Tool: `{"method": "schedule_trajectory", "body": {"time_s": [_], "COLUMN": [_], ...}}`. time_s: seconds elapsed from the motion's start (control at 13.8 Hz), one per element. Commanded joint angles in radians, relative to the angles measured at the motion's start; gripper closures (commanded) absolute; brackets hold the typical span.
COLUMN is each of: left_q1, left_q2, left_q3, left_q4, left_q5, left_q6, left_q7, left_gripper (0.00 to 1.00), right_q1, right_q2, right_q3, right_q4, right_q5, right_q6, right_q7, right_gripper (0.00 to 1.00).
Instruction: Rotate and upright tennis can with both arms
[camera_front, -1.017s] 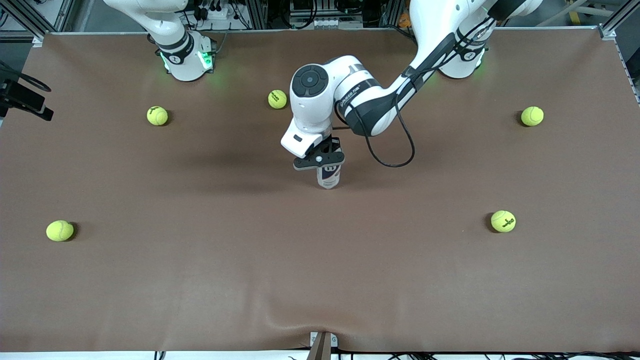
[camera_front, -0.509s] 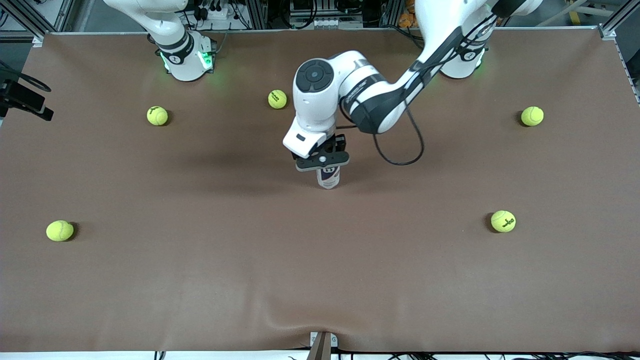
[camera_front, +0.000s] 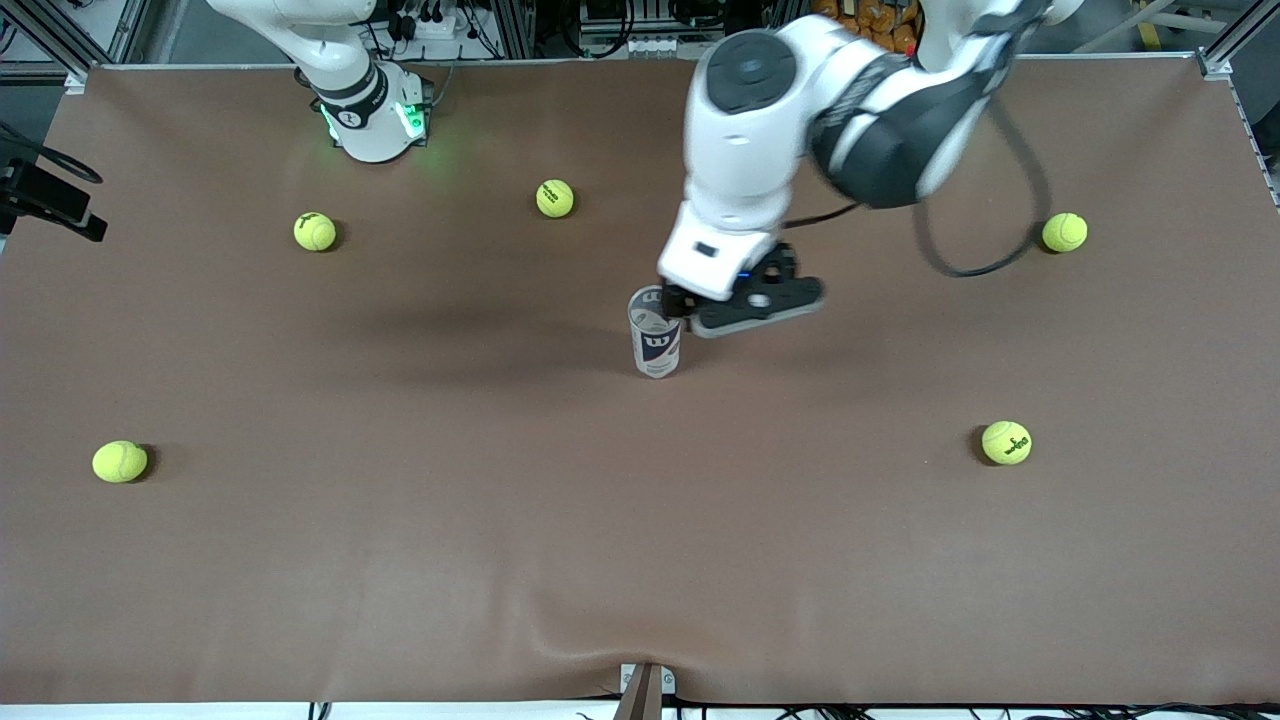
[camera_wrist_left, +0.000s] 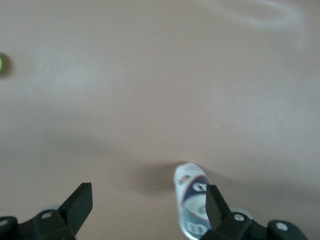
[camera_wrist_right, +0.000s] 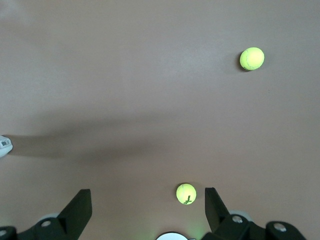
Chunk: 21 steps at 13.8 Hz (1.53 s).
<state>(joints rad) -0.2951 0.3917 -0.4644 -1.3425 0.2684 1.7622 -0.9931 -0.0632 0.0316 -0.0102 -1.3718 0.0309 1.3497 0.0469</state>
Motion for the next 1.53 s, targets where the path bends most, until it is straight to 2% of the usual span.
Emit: {"method": "schedule_trajectory", "body": {"time_s": [0.0, 0.29, 0.44, 0.58, 0.73, 1.16, 1.31, 1.45], "left_q1": [0.108, 0.260, 0.301, 0.368, 0.422, 0.533, 0.576, 0.596], "left_q2": [-0.089, -0.183, -0.218, -0.246, -0.286, -0.349, -0.349, -0.347], "left_q3": [-0.007, -0.008, -0.008, -0.008, -0.008, -0.007, -0.007, -0.005], "left_q4": [-0.024, -0.035, -0.035, -0.037, -0.078, -0.182, -0.179, -0.178], "left_q5": [-0.049, -0.054, -0.055, -0.121, -0.175, -0.196, -0.199, -0.199], "left_q6": [-0.073, -0.168, -0.234, -0.269, -0.267, -0.167, -0.155, -0.150], "left_q7": [0.108, 0.221, 0.299, 0.376, 0.430, 0.612, 0.724, 0.757], "left_gripper": [0.00, 0.00, 0.00, 0.00, 0.00, 0.00, 0.00, 0.00], "right_q1": [-0.017, -0.017, -0.017, -0.017, -0.017, -0.017, -0.017, -0.017], "right_q2": [0.008, 0.008, 0.008, 0.008, 0.008, 0.008, 0.008, 0.008], "right_q3": [0.015, 0.015, 0.015, 0.015, 0.015, 0.015, 0.015, 0.015], "right_q4": [0.023, 0.023, 0.023, 0.023, 0.023, 0.023, 0.023, 0.023], "right_q5": [-0.006, -0.006, -0.006, -0.006, -0.006, -0.006, -0.006, -0.006], "right_q6": [-0.014, -0.014, -0.014, -0.014, -0.014, -0.014, -0.014, -0.014], "right_q7": [0.007, 0.007, 0.007, 0.007, 0.007, 0.007, 0.007, 0.007], "right_gripper": [0.00, 0.00, 0.00, 0.00, 0.00, 0.00, 0.00, 0.00]}}
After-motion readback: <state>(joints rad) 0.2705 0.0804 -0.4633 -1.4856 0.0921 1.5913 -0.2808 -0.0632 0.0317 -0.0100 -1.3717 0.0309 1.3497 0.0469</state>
